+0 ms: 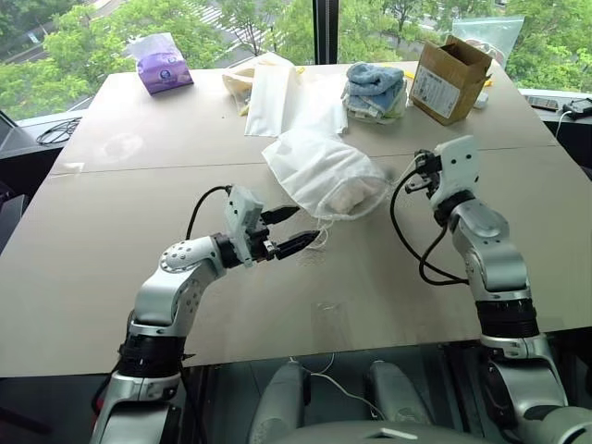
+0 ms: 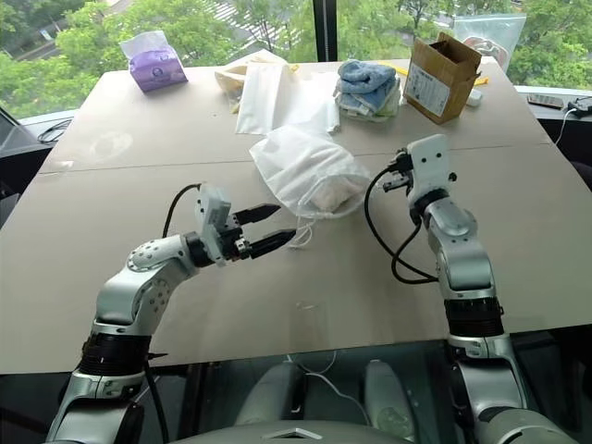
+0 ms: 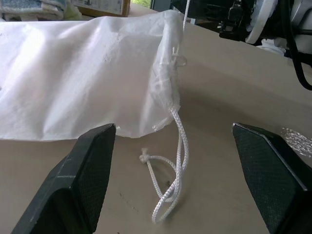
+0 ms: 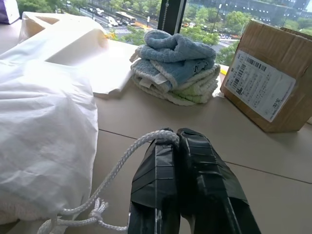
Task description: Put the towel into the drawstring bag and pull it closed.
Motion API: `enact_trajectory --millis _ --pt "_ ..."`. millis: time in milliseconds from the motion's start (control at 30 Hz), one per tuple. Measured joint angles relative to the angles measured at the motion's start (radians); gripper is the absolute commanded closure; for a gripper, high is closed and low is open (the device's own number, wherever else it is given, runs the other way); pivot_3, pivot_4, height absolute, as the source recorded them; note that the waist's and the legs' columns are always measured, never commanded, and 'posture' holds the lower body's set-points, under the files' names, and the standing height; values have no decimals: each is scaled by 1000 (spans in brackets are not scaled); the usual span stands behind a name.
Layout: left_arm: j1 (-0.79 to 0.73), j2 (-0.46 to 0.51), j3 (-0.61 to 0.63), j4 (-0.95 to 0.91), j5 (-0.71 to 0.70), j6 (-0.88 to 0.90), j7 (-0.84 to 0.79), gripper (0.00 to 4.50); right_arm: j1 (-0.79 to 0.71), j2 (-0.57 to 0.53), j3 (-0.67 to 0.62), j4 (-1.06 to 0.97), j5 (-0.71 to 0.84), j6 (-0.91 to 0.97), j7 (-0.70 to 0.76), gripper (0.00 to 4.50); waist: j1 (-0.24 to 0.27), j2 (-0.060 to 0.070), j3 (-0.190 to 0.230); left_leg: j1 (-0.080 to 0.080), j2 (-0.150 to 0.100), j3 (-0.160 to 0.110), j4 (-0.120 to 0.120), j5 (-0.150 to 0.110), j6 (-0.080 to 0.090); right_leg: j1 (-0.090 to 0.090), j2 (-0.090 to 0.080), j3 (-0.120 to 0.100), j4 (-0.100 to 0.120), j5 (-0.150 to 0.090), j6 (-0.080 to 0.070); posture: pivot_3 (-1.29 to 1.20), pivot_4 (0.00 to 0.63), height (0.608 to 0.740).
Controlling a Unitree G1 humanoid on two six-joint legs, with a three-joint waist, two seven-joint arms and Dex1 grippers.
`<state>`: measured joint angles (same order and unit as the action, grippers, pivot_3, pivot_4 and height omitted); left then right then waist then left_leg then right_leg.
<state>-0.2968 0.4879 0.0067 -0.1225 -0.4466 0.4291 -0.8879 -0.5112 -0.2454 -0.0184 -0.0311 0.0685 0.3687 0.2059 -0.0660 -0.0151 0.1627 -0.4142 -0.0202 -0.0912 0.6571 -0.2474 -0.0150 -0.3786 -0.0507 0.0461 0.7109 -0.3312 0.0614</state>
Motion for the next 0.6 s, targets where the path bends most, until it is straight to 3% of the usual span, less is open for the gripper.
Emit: enact_trajectory --millis 433,533,600 --pt "-48 -53 -126 229 213 -235 34 589 2 -11 -1 -1 1 10 2 4500 -1 0 0 0 0 0 0 0 0 0 0 0 0 0 0 0 150 740" --pt "-60 -68 -124 256 219 -277 38 1387 1 -13 -5 -1 1 12 1 4500 -1 0 0 0 0 0 0 0 0 0 0 0 0 0 0 0 150 740" --pt "-61 -84 -122 266 219 -304 48 2250 1 -13 -9 -1 1 13 0 4500 -1 0 0 0 0 0 0 0 0 0 0 0 0 0 0 0 150 740"
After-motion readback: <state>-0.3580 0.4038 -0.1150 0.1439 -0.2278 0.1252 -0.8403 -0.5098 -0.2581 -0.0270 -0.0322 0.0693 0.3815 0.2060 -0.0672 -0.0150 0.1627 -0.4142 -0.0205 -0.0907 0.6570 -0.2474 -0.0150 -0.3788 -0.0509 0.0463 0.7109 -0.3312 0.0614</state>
